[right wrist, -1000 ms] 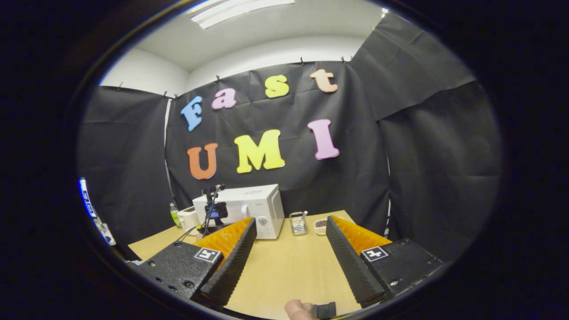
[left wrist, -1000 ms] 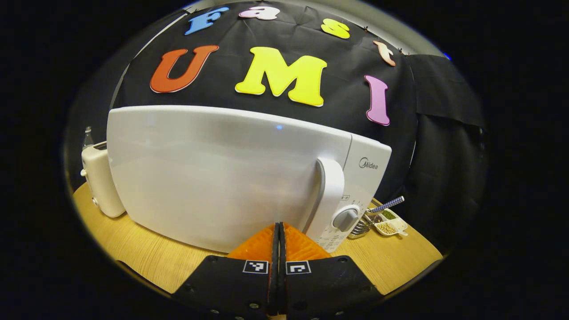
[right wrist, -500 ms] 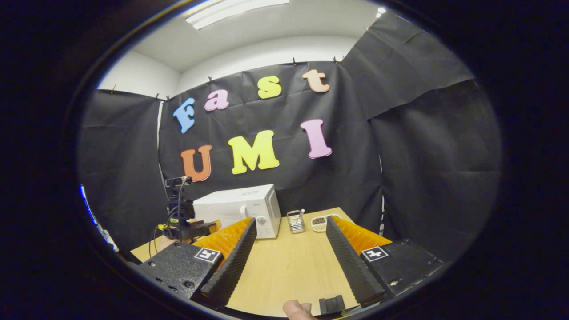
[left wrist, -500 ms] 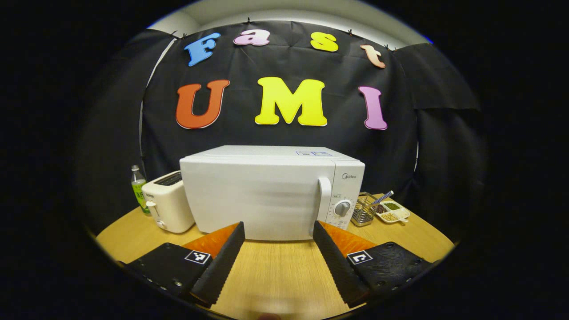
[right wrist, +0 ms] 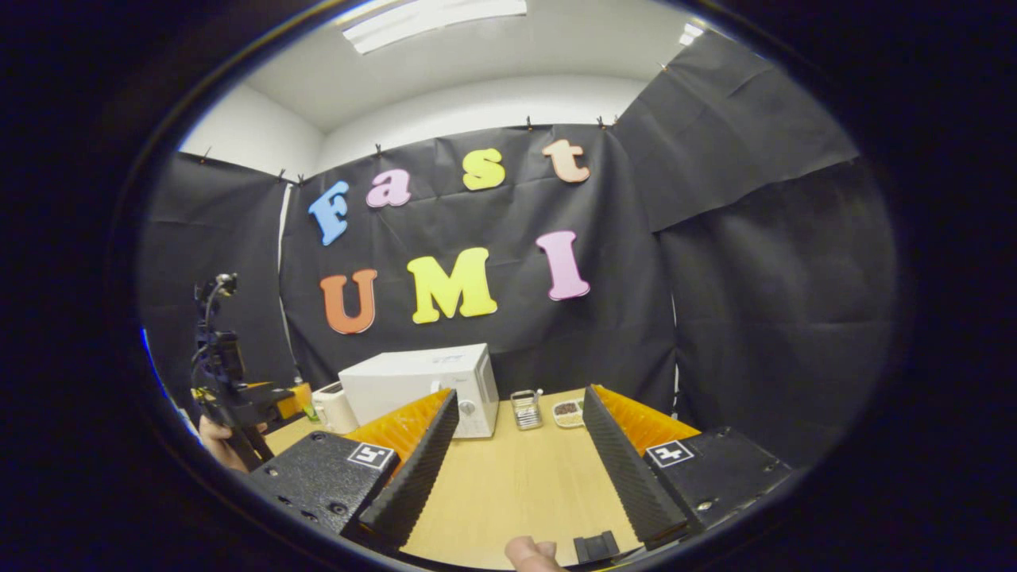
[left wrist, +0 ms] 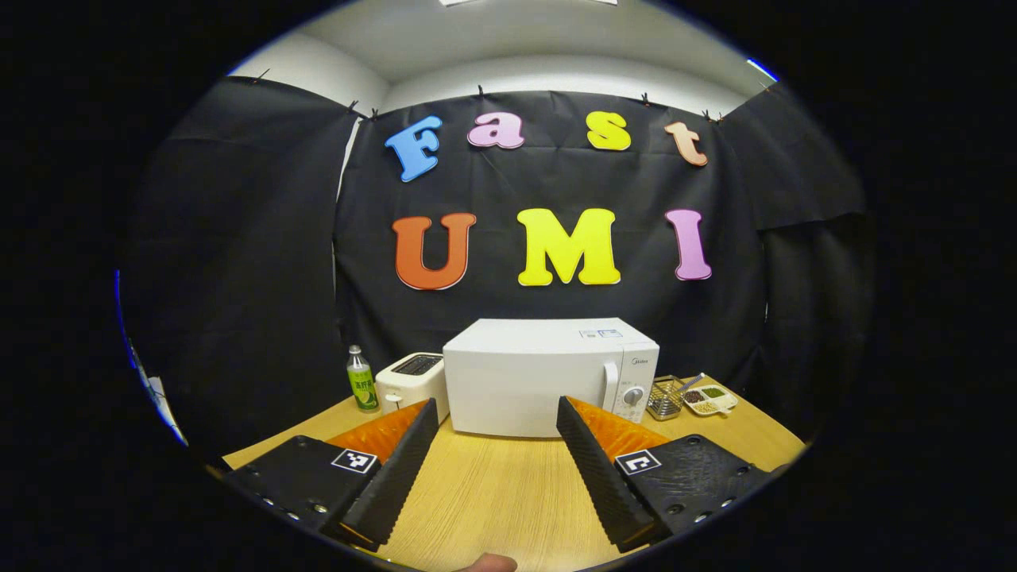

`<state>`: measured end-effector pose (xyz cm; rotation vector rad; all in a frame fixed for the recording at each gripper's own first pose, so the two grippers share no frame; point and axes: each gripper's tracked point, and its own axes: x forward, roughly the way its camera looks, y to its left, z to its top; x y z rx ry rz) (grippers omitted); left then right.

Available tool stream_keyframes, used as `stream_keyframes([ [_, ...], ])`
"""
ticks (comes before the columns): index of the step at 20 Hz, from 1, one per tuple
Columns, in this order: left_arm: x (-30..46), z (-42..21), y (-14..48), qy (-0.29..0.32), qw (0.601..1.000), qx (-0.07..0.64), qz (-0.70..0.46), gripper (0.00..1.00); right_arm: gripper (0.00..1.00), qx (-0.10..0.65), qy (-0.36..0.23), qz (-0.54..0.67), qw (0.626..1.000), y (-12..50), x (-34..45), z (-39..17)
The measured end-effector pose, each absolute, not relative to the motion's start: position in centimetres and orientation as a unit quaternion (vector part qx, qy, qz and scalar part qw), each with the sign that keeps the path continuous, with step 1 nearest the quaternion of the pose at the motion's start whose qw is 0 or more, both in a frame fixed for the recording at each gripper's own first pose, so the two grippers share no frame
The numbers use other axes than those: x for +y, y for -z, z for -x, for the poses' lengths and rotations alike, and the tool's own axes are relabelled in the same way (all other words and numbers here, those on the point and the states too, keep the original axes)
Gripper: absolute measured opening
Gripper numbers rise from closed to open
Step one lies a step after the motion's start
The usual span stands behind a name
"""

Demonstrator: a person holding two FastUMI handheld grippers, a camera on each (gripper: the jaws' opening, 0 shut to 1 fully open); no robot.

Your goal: Open the microwave oven with the left hand, put the food in, and close the microwave oven.

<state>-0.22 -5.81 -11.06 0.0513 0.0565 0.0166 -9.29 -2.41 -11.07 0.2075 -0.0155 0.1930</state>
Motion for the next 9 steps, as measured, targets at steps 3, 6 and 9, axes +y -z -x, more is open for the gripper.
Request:
stream_keyframes([
  [3, -5.4, 3.8, 8.1, -0.007, 0.999, -0.003, -0.032, 0.93, 1.0, -0.015, -0.097, -0.088, 0.991, 10.3, -2.5, 9.4],
  [6, -4.7, 6.9, 6.4, -0.009, 0.998, -0.017, -0.057, 0.93, 1.0, -0.021, -0.089, -0.08, 0.993, 9.7, -2.7, 9.5],
  [9, -3.9, 9.0, 5.7, -0.021, 0.998, -0.021, -0.057, 0.95, 1.0, -0.03, -0.09, -0.069, 0.993, 9.3, -2.4, 9.6],
])
